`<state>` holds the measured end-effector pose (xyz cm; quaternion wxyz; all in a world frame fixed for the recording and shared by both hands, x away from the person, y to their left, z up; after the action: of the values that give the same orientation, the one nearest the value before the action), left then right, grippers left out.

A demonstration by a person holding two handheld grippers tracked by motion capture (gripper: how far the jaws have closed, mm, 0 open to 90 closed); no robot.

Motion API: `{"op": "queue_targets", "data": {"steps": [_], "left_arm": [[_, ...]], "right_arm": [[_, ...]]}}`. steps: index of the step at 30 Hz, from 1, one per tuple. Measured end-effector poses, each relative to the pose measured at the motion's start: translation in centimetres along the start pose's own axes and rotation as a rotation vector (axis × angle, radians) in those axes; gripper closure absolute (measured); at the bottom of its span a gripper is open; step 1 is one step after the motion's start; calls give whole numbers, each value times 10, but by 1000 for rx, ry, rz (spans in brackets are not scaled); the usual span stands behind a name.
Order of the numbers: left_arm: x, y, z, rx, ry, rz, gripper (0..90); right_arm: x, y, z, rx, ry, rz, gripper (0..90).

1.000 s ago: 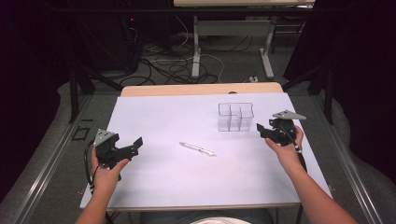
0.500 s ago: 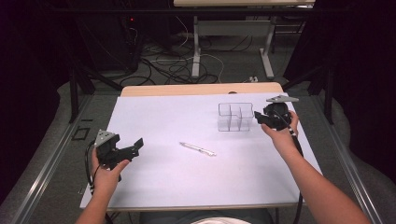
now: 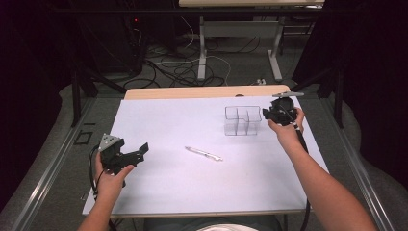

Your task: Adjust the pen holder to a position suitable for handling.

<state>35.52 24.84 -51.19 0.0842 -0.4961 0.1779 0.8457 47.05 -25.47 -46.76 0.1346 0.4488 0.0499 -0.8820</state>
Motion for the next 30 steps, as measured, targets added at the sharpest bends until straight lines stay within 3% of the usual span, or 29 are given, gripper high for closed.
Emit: {"op": "queue_targets", "data": {"steps": [16, 30], "left_arm": [[1, -1, -2, -7, -5, 2, 7], [2, -2, -3, -9, -13, 2, 10]], "right_arm": [[4, 3, -29, 27, -46, -26, 754], [9, 6, -46, 22, -90, -63, 830]]}}
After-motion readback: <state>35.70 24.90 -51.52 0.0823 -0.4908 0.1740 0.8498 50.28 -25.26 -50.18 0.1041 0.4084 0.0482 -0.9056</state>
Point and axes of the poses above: each handheld gripper's, and its own axes: z roughly backward along the jaws, x roughly out of its underside, y roughly to its right, the point moved 2 cm from there along -z, roughly forward along the jaws, and after that the axes turned 2 degrees about z, right-handed, at the moved point
